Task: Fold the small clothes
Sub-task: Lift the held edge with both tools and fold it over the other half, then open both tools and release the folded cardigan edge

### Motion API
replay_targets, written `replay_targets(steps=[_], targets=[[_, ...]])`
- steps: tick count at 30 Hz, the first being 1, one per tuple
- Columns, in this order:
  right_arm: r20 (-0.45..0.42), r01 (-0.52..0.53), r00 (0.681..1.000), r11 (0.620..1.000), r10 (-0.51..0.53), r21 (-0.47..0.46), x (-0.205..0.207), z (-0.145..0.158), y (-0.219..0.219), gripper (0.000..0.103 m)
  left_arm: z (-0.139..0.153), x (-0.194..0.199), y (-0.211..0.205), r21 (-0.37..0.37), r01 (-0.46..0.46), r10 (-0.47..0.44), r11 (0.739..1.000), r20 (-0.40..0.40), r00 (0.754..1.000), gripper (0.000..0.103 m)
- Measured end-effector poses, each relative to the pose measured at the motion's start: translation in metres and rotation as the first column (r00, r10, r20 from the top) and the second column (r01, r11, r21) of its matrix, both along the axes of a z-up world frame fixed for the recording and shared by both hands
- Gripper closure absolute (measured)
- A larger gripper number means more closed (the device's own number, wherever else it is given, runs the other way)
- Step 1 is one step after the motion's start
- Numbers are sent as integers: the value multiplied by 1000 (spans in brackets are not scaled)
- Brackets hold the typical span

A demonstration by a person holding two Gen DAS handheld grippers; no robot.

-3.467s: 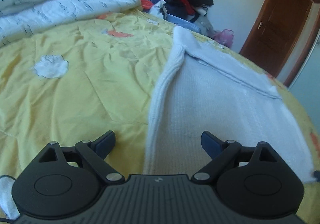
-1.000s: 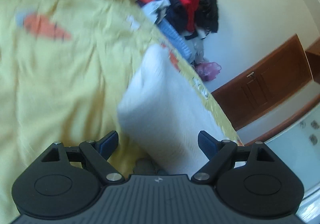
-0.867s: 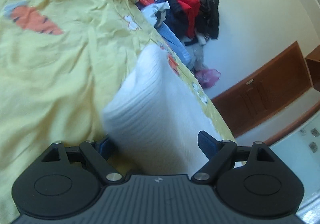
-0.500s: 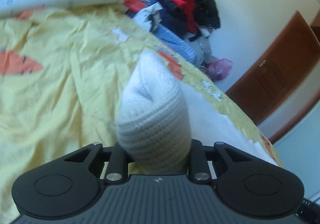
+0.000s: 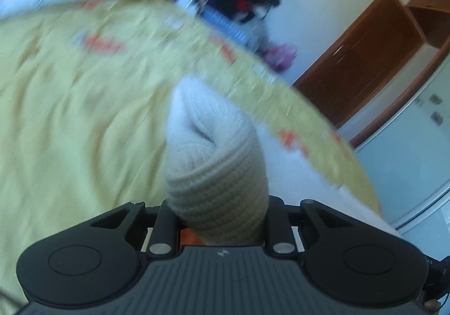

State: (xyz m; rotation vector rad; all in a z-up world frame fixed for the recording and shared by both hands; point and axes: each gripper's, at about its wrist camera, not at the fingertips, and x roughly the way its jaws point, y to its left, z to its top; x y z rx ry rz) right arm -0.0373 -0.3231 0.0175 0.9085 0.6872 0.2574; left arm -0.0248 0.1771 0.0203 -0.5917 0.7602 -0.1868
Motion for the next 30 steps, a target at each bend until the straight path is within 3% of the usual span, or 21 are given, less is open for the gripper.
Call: replay_targets(steps=[2,3,5,7,8,9,10,13,17,19,22,25,26,27,30], targets=[[-43,-6,999,1000,5,-24,-16,-13,3,73,-21,-2,5,-2,-7,7,1000,-51,999,70],[-70,2,998,1000,-3,-25,-18,-21,3,66,-25,-2,9,-26,-17,16,1000,-49,999,68],[-163,33,986,999,-37,-24,-18,-37,-3,54,-20,0,15,-30,-7,6,1000,-60,998,57],[-163,42,986,999,-45,-19,-20,-33,-10,50,-4,0,19,29,-7,9,1000,-68,998,44],[-156,59,986,997,-66,-50,-23,-26,-13,43,5,-6,22,72,-30,32,997,-28,999,33],[-133,85,986,992,-97,-96,-26,-17,-17,30,14,-13,25,112,-57,54,992,30,998,28],[-87,123,987,981,-137,-151,-29,-6,-22,26,23,-16,30,140,-94,83,986,82,993,22],[6,173,984,949,-178,-264,-22,18,-30,25,43,-14,35,178,-178,142,968,197,970,22],[73,69,996,899,-41,-433,28,36,-10,26,58,26,-11,375,-114,28,920,228,973,22],[60,5,998,841,33,-540,66,37,10,30,56,47,-39,437,-55,-58,898,239,969,22],[23,-66,994,733,110,-677,104,32,39,37,42,82,-69,462,47,-132,885,154,979,22],[-54,-153,985,695,162,-702,131,16,58,50,9,113,-81,483,99,-118,870,9,993,22],[-87,-173,983,667,160,-725,135,10,62,68,-2,119,-80,494,99,-103,864,-19,995,21],[-103,-181,982,654,155,-735,139,5,62,87,-7,115,-80,509,83,-113,857,28,993,20],[-64,-132,991,741,120,-658,136,9,41,92,-15,109,-85,543,89,-145,835,60,988,14]])
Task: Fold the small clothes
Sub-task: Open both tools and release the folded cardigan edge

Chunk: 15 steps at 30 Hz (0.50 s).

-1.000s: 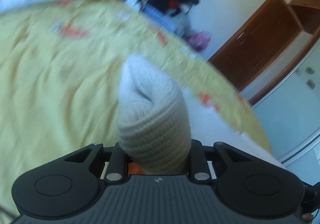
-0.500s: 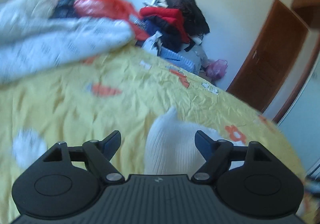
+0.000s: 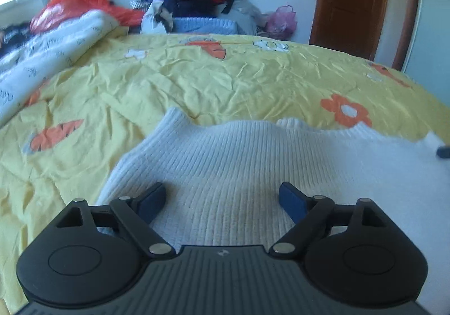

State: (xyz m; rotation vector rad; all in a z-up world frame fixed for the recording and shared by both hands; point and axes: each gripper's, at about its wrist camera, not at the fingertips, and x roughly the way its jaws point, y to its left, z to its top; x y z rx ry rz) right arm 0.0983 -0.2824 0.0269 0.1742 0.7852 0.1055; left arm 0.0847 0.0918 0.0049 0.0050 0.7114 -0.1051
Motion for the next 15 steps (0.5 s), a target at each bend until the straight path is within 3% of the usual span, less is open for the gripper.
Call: replay_targets(steps=[3,5,6,7,8,11,13,15], targets=[[-11,49,999,998,-48,47,-2,-15,-17,94,-3,7,-7,26,-8,8,1000,-9,1000,7],[19,40,999,999,-40,17,-5,-14,-7,91,0,6,-13,66,-13,14,998,-21,1000,7],[23,32,999,999,-32,5,-7,-10,-3,77,4,5,-14,76,-16,18,997,-24,1000,7],[24,38,999,999,-38,-1,-7,-7,-2,76,9,2,-15,81,-15,17,997,-28,999,6],[30,52,998,999,-52,-8,-9,0,0,67,15,0,-16,83,-9,11,997,-28,1000,6],[152,65,986,998,-66,12,-24,24,7,40,34,-2,-17,81,13,-15,997,17,1000,6],[202,22,979,998,-35,66,-30,37,15,37,39,8,-23,87,35,-37,996,18,999,6],[198,-29,980,995,11,90,-26,41,29,37,34,25,-30,115,47,-46,992,-3,999,6]])
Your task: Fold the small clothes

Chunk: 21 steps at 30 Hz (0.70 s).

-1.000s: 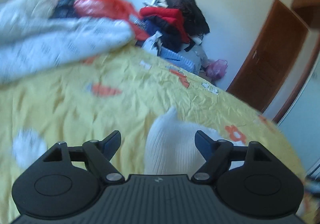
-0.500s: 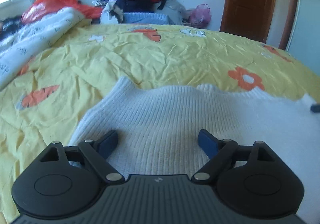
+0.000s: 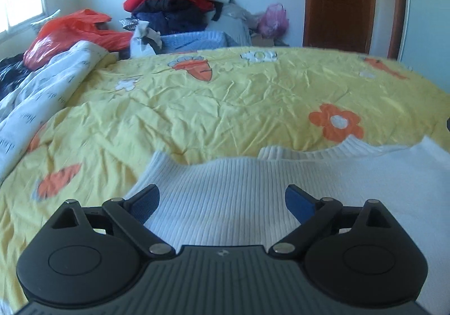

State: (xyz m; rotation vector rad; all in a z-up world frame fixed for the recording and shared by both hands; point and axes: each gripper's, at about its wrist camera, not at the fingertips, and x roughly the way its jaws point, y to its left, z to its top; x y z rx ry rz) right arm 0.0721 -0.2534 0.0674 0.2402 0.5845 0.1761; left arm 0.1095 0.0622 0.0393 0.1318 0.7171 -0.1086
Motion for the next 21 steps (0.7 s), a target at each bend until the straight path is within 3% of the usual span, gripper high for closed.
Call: replay_targets(steps=[4,7,8,10,11,17,21], targets=[[-63,-54,997,996,49,-77,19,-18,25,39,-23,30,3,34,-9,12,999,-78,997,5],[-161,-24,987,982,-7,-187,35,-50,24,42,-35,36,28,-90,-13,5,996,-93,996,0],[-143,-21,990,982,-6,-190,34,-59,17,41,-36,36,33,-108,-14,5,994,-83,997,0],[-132,-2,991,996,-9,-86,32,-60,0,45,-37,37,33,-112,-12,4,994,-77,997,0],[-133,1,991,997,-11,-81,32,-61,-3,46,-38,37,30,-99,-13,6,995,-72,997,0],[-118,-6,993,988,-13,-156,29,-59,10,42,-38,35,28,-93,-17,11,996,-64,998,0],[-42,64,996,982,-72,-178,14,-31,25,36,-38,35,28,-90,-17,12,996,-61,998,0]])
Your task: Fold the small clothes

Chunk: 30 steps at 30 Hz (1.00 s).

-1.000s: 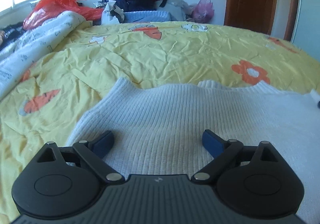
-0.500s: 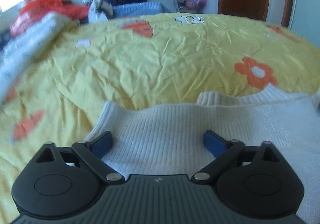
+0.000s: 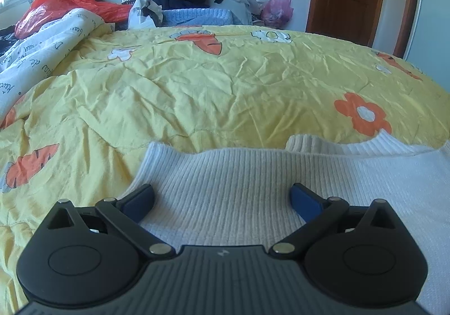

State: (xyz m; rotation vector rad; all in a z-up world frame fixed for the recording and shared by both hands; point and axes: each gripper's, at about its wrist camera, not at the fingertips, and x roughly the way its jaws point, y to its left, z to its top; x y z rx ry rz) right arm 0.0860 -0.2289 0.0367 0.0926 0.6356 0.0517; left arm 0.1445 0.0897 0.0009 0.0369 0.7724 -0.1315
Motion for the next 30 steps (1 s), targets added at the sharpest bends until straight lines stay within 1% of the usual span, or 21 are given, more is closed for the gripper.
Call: replay_targets(steps=[1,3,5,7,10,11,12,13,14,17,21,24,26,27,28,30], targets=[[22,-30,999,999,29,31,-5,7,5,36,0,0,0,0,0,0,1000,0,1000,0],[33,-119,993,990,116,75,-10,17,22,29,0,0,0,1,0,0,1000,0,1000,0],[23,-207,978,976,206,67,-9,19,46,24,0,0,0,0,0,0,1000,0,1000,0],[6,-274,962,961,274,46,-2,16,69,24,0,-1,0,2,0,0,1000,1,1000,0],[-53,-317,947,948,318,32,17,2,93,24,0,-1,0,2,-1,1,1000,3,1000,0],[-76,-311,946,949,314,45,23,-5,98,23,0,-1,0,1,-1,1,1000,3,1000,0],[-116,-308,943,950,311,43,29,-15,103,20,0,-1,-1,1,-1,1,1000,3,1000,0],[-163,-306,938,952,305,25,35,-29,107,19,0,-1,0,0,-1,1,1000,3,1000,0],[-122,-323,939,946,322,12,32,-35,109,14,0,-1,0,-1,-1,1,1000,4,1000,0],[-129,-324,938,946,321,4,32,-35,113,14,1,-1,0,-8,0,0,1000,5,1000,0],[-119,-313,941,949,315,40,29,-29,105,15,1,-1,0,-8,-1,1,1000,6,1000,0],[-90,-237,966,970,241,55,7,-18,89,15,5,-6,-1,4,-18,18,1000,19,1000,0],[-61,-206,976,975,211,80,-12,-9,70,15,17,-20,-7,41,-66,65,997,32,997,0],[-51,-190,980,978,195,83,-22,-5,61,14,25,-31,-11,48,-82,80,995,45,996,0],[-44,-172,983,982,176,83,-34,-2,52,13,33,-45,-13,33,-73,70,997,64,995,0],[-36,-140,989,985,144,99,-58,4,32,13,46,-79,-16,-33,-34,37,999,112,993,0]])
